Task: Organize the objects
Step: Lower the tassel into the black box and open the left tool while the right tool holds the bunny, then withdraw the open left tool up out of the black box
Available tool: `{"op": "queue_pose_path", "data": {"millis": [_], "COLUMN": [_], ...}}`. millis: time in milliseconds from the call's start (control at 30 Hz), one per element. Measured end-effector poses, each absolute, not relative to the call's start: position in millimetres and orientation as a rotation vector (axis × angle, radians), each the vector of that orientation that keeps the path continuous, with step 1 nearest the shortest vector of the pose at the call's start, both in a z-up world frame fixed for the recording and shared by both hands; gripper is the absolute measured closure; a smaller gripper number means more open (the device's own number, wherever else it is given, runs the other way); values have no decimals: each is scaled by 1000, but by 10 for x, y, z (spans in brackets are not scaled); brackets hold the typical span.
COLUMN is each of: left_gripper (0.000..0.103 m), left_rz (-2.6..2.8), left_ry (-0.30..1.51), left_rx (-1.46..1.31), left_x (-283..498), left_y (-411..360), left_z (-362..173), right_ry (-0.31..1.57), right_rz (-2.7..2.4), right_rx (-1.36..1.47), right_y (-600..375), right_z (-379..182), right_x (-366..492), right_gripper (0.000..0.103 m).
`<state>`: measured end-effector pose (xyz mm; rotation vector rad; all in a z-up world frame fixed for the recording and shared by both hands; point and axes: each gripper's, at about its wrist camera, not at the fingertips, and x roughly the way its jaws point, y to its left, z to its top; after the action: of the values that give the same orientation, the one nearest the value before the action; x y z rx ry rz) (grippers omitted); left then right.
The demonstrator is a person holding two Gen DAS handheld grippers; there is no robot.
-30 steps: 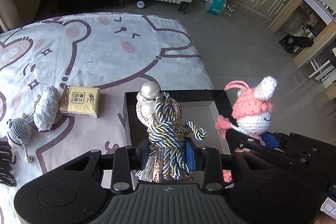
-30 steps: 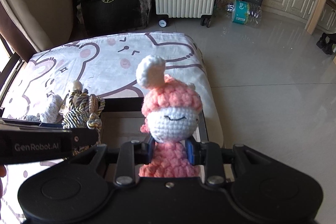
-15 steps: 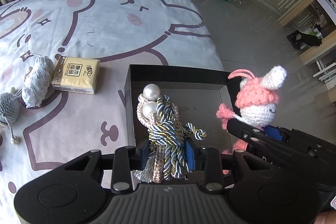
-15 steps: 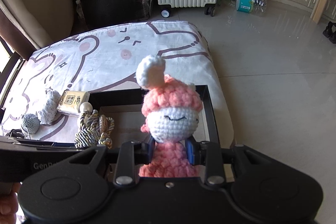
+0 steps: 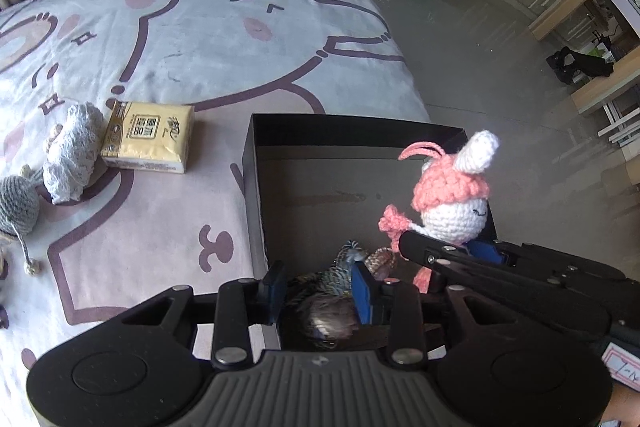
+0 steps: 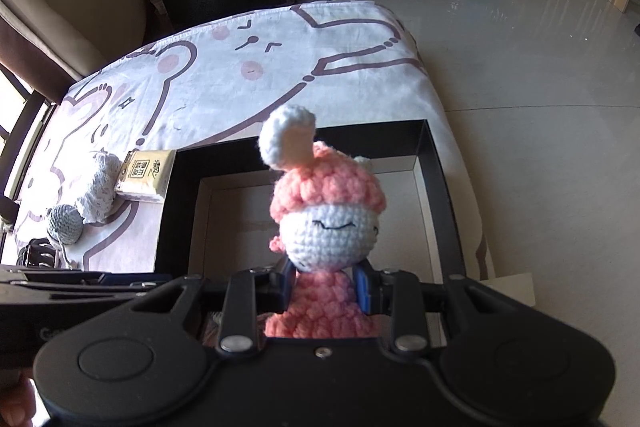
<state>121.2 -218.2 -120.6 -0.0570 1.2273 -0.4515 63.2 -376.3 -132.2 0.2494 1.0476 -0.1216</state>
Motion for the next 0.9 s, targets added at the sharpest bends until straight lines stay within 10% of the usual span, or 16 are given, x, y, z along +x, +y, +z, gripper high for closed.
{"op": "queue_pose_path", "data": {"millis": [900], "left_gripper": [48], "left_rz": [-407], "left_ry": [1226], "left_rx": [82], "left_x": [1370], "left_y": [-1894], "left_z": [-1279], "right_ry": [1151], "right_rz": [-113], "right_rx": [134], "right_y": [-3435], "right_z": [-1601], "right_x": [960], "right_gripper": [71]}}
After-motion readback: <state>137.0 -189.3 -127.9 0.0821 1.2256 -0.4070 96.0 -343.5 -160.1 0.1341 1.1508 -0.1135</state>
